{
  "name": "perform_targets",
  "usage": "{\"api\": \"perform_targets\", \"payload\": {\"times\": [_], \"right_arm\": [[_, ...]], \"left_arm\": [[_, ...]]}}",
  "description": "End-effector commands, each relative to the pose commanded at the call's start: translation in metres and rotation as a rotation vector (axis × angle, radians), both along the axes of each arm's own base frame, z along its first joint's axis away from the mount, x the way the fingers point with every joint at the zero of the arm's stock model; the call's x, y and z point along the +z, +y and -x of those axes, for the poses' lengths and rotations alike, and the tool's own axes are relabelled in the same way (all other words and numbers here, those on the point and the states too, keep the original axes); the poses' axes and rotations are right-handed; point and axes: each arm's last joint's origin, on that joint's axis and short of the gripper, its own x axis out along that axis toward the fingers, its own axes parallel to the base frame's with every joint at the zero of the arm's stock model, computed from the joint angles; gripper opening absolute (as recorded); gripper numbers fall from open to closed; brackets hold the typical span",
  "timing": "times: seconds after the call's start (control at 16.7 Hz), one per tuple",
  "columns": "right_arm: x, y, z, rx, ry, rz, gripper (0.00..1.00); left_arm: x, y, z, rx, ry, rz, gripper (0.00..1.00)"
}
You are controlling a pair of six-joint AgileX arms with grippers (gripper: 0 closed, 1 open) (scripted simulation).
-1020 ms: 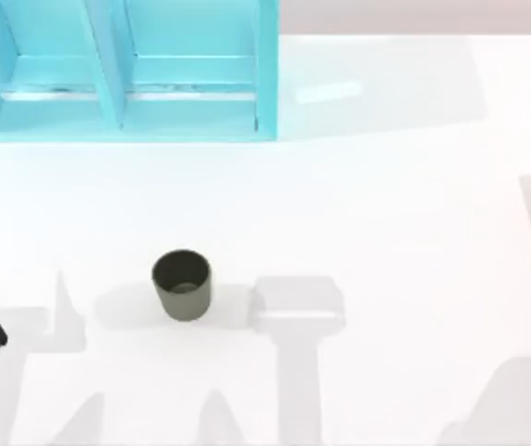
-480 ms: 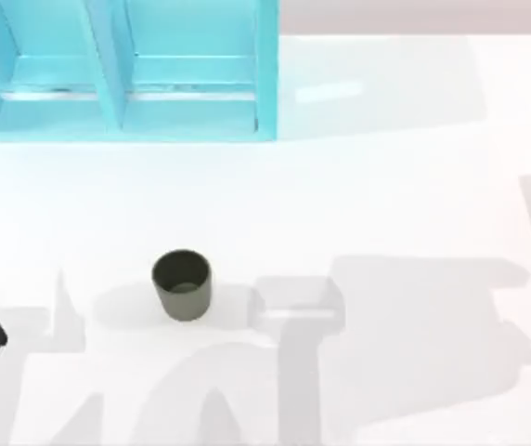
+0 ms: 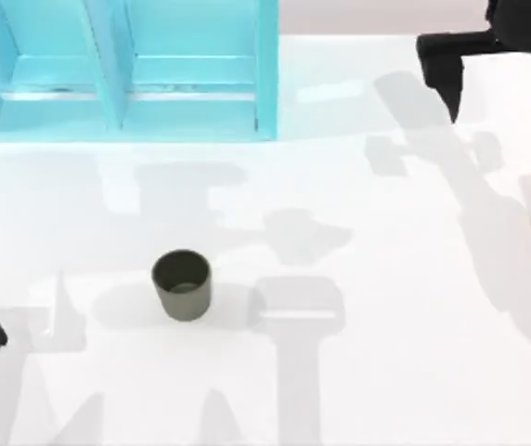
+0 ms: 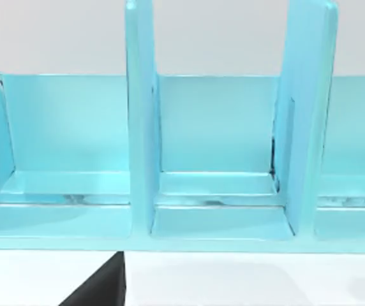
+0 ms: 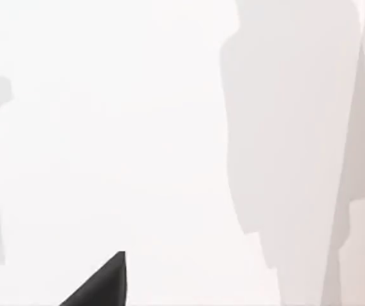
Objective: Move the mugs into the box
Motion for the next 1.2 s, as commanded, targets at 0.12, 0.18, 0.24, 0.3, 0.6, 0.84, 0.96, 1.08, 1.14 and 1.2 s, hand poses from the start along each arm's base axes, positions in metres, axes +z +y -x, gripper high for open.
{"api": "perform_targets", "payload": {"times": [0.12,0.18,0.24,0.3,0.6,0.84,0.96,1.08,1.14,1.2], "right_arm": [[-0.015,0.073,0.008,0.003,-0.011,-0.005,1.0],[-0.023,0.107,0.017,0.002,-0.018,-0.01,1.0],[-0.03,0.137,0.028,0.001,-0.025,-0.016,1.0],[-0.037,0.164,0.04,-0.003,-0.033,-0.023,1.0],[-0.057,0.246,0.095,-0.02,-0.066,-0.07,1.0],[-0.058,0.257,0.105,-0.021,-0.073,-0.083,1.0],[-0.058,0.257,0.105,-0.021,-0.073,-0.083,1.0],[-0.059,0.256,0.104,-0.023,-0.072,-0.082,1.0],[-0.061,0.257,0.103,-0.022,-0.071,-0.081,1.0],[-0.065,0.259,0.102,-0.022,-0.07,-0.079,1.0]], "left_arm": [[0.0,0.0,0.0,0.0,0.0,0.0,1.0],[0.0,0.0,0.0,0.0,0.0,0.0,1.0],[0.0,0.0,0.0,0.0,0.0,0.0,1.0],[0.0,0.0,0.0,0.0,0.0,0.0,1.0],[0.0,0.0,0.0,0.0,0.0,0.0,1.0],[0.0,0.0,0.0,0.0,0.0,0.0,1.0],[0.0,0.0,0.0,0.0,0.0,0.0,1.0],[0.0,0.0,0.0,0.0,0.0,0.0,1.0],[0.0,0.0,0.0,0.0,0.0,0.0,1.0],[0.0,0.0,0.0,0.0,0.0,0.0,1.0]]}}
